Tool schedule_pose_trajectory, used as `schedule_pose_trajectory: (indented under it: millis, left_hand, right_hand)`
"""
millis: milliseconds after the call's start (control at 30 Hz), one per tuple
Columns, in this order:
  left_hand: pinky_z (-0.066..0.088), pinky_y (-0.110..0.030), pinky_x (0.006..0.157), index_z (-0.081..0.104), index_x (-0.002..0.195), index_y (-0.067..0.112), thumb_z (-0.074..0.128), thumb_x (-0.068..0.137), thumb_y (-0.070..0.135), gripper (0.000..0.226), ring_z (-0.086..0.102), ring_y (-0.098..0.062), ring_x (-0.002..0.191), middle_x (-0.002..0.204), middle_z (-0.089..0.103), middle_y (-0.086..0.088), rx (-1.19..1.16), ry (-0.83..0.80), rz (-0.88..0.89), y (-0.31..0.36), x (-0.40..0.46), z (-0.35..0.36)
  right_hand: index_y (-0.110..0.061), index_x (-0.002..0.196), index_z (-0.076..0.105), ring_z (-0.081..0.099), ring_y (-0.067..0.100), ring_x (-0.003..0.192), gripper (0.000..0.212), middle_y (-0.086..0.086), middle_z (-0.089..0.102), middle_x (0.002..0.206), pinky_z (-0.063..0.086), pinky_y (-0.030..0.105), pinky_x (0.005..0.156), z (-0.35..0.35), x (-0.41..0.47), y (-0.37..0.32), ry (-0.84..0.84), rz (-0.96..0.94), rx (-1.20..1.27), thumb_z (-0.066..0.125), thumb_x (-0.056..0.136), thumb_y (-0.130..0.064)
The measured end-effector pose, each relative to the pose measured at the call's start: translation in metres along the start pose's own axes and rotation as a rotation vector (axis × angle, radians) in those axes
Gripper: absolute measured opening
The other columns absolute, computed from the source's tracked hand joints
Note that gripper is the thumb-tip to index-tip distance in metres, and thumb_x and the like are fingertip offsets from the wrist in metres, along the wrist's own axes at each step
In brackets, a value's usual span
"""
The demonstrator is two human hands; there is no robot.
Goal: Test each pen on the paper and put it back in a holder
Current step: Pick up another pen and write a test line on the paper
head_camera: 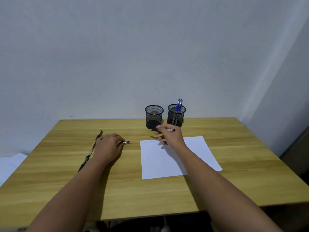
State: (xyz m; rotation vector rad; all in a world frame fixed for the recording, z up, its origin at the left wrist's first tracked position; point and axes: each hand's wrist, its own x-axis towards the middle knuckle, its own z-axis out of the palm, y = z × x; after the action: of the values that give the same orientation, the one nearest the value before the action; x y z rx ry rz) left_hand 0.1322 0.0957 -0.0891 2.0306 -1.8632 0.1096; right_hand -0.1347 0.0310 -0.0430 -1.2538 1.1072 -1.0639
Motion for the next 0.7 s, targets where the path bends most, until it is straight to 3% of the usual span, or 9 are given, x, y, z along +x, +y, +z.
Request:
schedule_pose_trajectory:
  millis: [133, 233, 333, 700]
  left_hand:
    - [0.047, -0.041, 0.092, 0.075, 0.108, 0.032, 0.064, 0.096, 0.035, 0.016, 0.065, -0.015, 0.101, 0.105, 0.073, 0.013, -0.107, 0.031, -0.013, 0.009, -0.006, -0.009]
    - [0.052, -0.034, 0.089, 0.076, 0.111, 0.027, 0.065, 0.097, 0.029, 0.018, 0.065, -0.010, 0.102, 0.105, 0.074, 0.013, -0.446, 0.013, -0.117, 0.025, -0.005, -0.021]
    - [0.047, -0.020, 0.080, 0.077, 0.108, 0.024, 0.064, 0.098, 0.024, 0.016, 0.066, -0.005, 0.101, 0.100, 0.075, 0.012, -0.694, -0.015, -0.153, 0.039, 0.002, -0.038]
    - [0.043, -0.015, 0.072, 0.076, 0.106, 0.016, 0.058, 0.102, 0.015, 0.018, 0.062, 0.002, 0.080, 0.092, 0.076, -0.002, -0.872, -0.088, -0.071, 0.069, 0.002, -0.073]
  right_hand:
    - [0.003, 0.102, 0.076, 0.065, 0.019, 0.063, 0.014, 0.014, 0.078, 0.084, 0.054, 0.028, 0.053, 0.003, -0.011, 0.007, -0.027, 0.014, -0.037, 0.073, 0.097, -0.010]
    - [0.004, 0.101, 0.078, 0.065, 0.017, 0.062, 0.014, 0.014, 0.079, 0.084, 0.056, 0.026, 0.052, 0.003, -0.017, 0.000, -0.044, 0.003, -0.025, 0.077, 0.095, -0.009]
    - [0.003, 0.103, 0.079, 0.064, 0.012, 0.057, 0.019, 0.010, 0.080, 0.084, 0.054, 0.023, 0.052, 0.003, -0.021, -0.015, -0.079, -0.008, 0.036, 0.077, 0.097, -0.015]
    - [0.001, 0.105, 0.078, 0.064, 0.013, 0.058, 0.018, 0.011, 0.080, 0.085, 0.054, 0.023, 0.054, -0.001, -0.036, -0.044, -0.155, -0.043, 0.064, 0.076, 0.098, -0.015]
